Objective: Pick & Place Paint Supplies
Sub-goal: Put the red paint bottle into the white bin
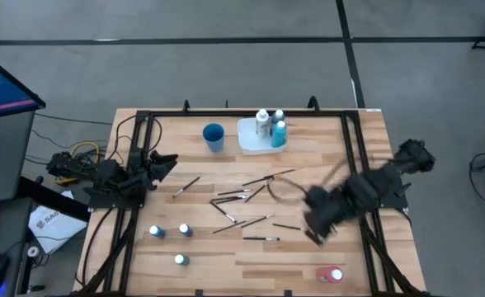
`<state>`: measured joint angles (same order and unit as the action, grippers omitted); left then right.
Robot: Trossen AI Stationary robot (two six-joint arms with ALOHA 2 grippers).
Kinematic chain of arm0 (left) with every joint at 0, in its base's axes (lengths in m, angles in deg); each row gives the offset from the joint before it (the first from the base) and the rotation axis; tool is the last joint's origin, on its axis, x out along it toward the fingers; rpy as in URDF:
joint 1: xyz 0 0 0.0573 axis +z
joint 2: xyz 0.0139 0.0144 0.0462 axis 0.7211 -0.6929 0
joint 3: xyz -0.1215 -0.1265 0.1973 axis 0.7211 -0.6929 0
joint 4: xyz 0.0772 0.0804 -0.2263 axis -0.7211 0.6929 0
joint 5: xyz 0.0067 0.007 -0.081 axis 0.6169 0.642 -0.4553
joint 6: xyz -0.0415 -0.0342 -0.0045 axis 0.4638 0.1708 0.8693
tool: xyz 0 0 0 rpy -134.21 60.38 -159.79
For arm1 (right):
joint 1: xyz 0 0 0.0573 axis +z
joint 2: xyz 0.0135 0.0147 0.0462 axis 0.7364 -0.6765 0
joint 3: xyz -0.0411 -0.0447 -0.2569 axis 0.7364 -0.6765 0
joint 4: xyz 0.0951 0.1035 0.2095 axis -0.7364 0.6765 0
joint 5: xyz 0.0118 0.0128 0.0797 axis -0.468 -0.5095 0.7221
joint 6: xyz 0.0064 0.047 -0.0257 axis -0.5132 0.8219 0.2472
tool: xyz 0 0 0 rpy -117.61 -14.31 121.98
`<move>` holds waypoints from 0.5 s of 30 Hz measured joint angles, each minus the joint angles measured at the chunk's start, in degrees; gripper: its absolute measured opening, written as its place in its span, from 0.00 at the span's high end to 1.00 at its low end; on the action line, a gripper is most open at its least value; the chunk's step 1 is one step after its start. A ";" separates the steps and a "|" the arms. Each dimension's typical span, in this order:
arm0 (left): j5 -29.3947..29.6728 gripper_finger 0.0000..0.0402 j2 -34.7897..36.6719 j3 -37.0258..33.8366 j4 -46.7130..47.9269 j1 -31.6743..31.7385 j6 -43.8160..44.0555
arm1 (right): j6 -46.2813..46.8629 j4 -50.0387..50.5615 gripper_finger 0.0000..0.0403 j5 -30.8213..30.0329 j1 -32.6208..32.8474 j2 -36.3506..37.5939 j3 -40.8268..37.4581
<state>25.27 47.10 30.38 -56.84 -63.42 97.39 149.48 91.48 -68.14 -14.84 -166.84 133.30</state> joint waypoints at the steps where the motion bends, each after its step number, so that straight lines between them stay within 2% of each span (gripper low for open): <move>1: 0.02 0.50 0.00 0.00 0.02 0.00 0.00 | 2.09 -0.01 0.38 0.80 2.17 -0.24 -0.07; 8: 0.30 0.50 -0.02 0.00 0.02 0.00 0.13 | 5.89 -5.90 0.38 5.88 13.70 -4.58 -0.05; 12: 0.28 0.50 -0.02 0.00 0.02 -0.02 0.17 | 5.89 -8.99 0.38 11.26 18.16 -8.55 -0.05; 15: 0.26 0.50 -0.02 0.00 0.02 -0.01 0.16 | 5.85 -10.07 0.38 12.90 20.30 -11.41 -0.05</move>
<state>25.54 47.08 30.38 -56.82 -63.43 97.55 155.33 81.42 -55.24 5.47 -178.25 133.25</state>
